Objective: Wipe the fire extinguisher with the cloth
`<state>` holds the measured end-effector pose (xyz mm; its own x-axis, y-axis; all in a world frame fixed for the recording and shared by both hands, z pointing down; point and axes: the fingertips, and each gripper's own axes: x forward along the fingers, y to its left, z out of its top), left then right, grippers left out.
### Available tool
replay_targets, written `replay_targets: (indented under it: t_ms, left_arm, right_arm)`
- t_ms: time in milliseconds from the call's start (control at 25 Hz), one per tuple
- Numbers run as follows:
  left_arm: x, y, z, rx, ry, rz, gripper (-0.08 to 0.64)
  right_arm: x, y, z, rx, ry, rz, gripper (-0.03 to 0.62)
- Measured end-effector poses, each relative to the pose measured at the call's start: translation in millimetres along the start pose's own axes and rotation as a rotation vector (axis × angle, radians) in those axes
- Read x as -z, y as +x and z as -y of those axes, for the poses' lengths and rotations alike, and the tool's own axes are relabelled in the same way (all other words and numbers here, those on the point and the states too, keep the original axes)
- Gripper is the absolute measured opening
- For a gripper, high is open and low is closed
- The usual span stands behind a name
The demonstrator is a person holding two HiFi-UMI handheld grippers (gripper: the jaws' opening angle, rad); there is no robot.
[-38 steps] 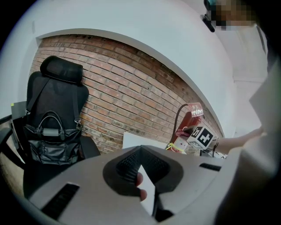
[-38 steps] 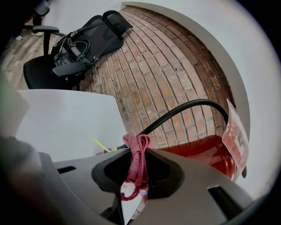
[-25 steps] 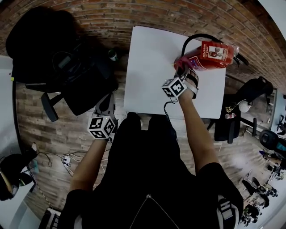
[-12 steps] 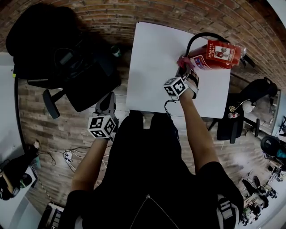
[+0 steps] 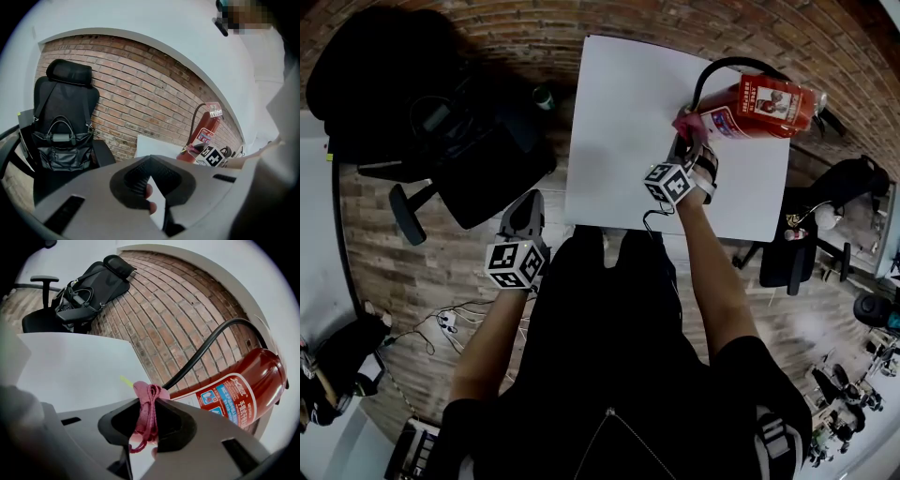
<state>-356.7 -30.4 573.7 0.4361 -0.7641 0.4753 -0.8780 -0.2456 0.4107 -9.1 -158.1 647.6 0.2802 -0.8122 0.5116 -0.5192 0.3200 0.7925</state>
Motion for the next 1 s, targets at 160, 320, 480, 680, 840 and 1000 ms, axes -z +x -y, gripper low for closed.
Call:
replay_targets:
  t_ms: [160, 320, 480, 680, 840, 1000]
  left_arm:
    - [3, -1, 0, -0.003, 0.001, -0.004, 0.026]
    - [6, -2, 1, -0.008, -0.001, -0.007, 0.026]
    - [8, -3, 0, -0.014, -0.002, -0.007, 0.026]
    - [11, -6, -1, -0.018, 0.002, -0.007, 0.026]
    - [16, -10, -3, -0.026, -0.003, -0.011, 0.026]
    - [20, -12, -2, -0.029, -0.007, -0.013, 0.026]
  right_arm:
    - [0, -1, -1, 0.017, 0.016, 0.02, 0.101]
    - [4, -1, -5, 0.016, 0.026, 0.029, 0.101]
    - [14, 4, -18, -0.024, 0.028, 0.008, 0.101]
    - [17, 7, -22, -0.014, -0.012, 0.028, 0.101]
    - [6, 6, -12, 0.014, 0.0, 0.037, 0.101]
    - [8, 15, -19, 0.003, -0.029, 0.013, 0.101]
